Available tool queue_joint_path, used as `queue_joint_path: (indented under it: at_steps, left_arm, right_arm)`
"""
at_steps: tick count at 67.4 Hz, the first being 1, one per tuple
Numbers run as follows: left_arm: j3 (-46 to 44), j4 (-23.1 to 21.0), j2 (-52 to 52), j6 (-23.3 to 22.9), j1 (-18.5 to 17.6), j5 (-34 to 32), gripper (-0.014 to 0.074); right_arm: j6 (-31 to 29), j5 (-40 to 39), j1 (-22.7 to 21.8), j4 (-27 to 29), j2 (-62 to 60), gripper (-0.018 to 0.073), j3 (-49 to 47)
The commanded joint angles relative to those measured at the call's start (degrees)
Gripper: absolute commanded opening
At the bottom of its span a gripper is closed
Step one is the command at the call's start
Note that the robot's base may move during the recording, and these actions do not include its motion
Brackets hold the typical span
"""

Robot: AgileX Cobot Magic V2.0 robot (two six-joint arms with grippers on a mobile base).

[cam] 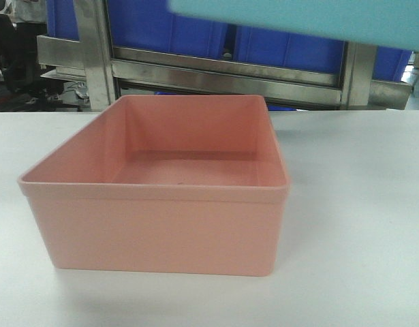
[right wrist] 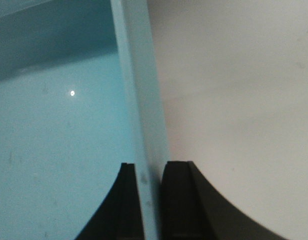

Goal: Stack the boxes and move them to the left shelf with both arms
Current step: 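Lift the light-blue bin with the right gripper over the pink bin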

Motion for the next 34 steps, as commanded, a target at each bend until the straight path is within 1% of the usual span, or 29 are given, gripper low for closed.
queue_joint_path:
  at_steps: [1,4,7,17,24,34]
  left_arm:
    - [-1.6,-0.6,-0.1,0.0,-0.2,-4.2,-0.0013]
    - [-1.6,-0.6,-0.1,0.0,-0.2,-4.2,-0.0013]
    - [-1.6,-0.6,-0.1,0.0,-0.2,-4.2,-0.0013]
    - [-1.6,-0.6,-0.1,0.0,-0.2,-4.3,-0.0013]
    - [-1.6,-0.6,-0.1,0.0,-0.2,-4.4,-0.0013]
    - [-1.6,-0.7,-0.1,0.0,-0.2,-4.4,-0.0013]
  right_arm:
    - [9.1,-7.0,5.6,-5.6,-1.8,0.0056,-2.1]
    - [11.9,-7.5,8.7,-8.6,-1.1,0.0056,-2.1]
    - [13.7,-7.6,10.7,-10.2,0.0,0.0056,-2.1]
    - [16.3,-9.9,15.7,-10.9,4.1,0.0056,-2.1]
    - [18.1,-13.8,18.0,-10.9,6.8,0.0056,-2.1]
    - [19.7,-17.6,19.8,-10.9,9.9,0.0056,-2.1]
